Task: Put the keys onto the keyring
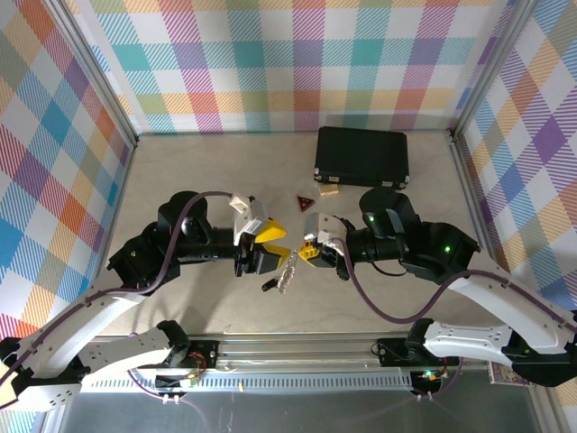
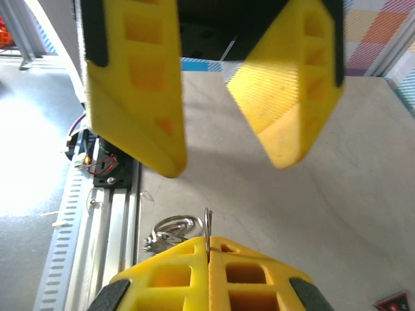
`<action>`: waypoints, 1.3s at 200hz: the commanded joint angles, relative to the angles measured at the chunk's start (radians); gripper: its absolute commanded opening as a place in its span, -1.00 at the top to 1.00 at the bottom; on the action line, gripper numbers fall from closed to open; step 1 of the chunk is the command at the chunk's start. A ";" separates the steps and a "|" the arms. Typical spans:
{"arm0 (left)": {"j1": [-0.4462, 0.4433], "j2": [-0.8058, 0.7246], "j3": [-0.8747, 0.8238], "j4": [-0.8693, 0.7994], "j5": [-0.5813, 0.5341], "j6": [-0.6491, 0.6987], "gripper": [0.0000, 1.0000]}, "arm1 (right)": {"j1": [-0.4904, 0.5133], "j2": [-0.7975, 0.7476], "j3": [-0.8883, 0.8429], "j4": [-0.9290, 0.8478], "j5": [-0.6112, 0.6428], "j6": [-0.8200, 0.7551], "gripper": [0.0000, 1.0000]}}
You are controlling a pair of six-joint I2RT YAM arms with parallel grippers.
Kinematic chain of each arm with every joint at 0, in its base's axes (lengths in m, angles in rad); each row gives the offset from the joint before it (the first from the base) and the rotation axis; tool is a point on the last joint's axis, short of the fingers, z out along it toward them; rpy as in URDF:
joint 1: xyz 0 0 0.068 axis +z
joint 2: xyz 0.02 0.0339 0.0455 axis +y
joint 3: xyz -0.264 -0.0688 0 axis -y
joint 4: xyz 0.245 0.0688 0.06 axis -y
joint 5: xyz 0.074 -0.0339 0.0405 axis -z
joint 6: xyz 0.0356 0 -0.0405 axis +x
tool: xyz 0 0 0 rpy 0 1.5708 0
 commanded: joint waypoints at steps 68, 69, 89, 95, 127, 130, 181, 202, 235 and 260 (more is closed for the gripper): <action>-0.014 0.029 0.065 -0.037 0.116 0.097 0.14 | -0.030 0.000 0.055 -0.003 -0.088 -0.003 1.00; -0.014 0.030 0.066 -0.037 0.116 0.098 0.14 | -0.031 0.001 0.055 -0.004 -0.088 -0.003 1.00; -0.013 0.034 0.067 -0.038 0.114 0.107 0.20 | -0.031 0.008 0.062 -0.003 -0.097 -0.002 1.00; -0.013 0.034 0.065 -0.038 0.113 0.110 0.21 | -0.030 0.008 0.061 -0.001 -0.099 0.000 1.00; -0.015 0.048 0.065 -0.038 0.118 0.124 0.22 | -0.032 0.008 0.066 0.001 -0.106 0.003 1.00; -0.015 0.049 0.065 -0.038 0.119 0.125 0.22 | -0.030 0.008 0.067 -0.002 -0.106 0.003 1.00; -0.018 0.060 0.067 -0.036 0.102 0.140 0.52 | -0.030 0.008 0.061 0.005 -0.106 0.008 1.00; -0.019 0.067 0.070 -0.037 0.099 0.141 0.72 | -0.031 0.013 0.059 0.003 -0.103 0.006 1.00; -0.025 0.071 0.064 -0.029 0.100 0.138 0.76 | -0.030 0.013 0.057 0.008 -0.105 0.008 1.00; -0.026 0.074 0.060 -0.016 0.105 0.130 0.76 | -0.030 0.016 0.056 0.012 -0.109 0.008 1.00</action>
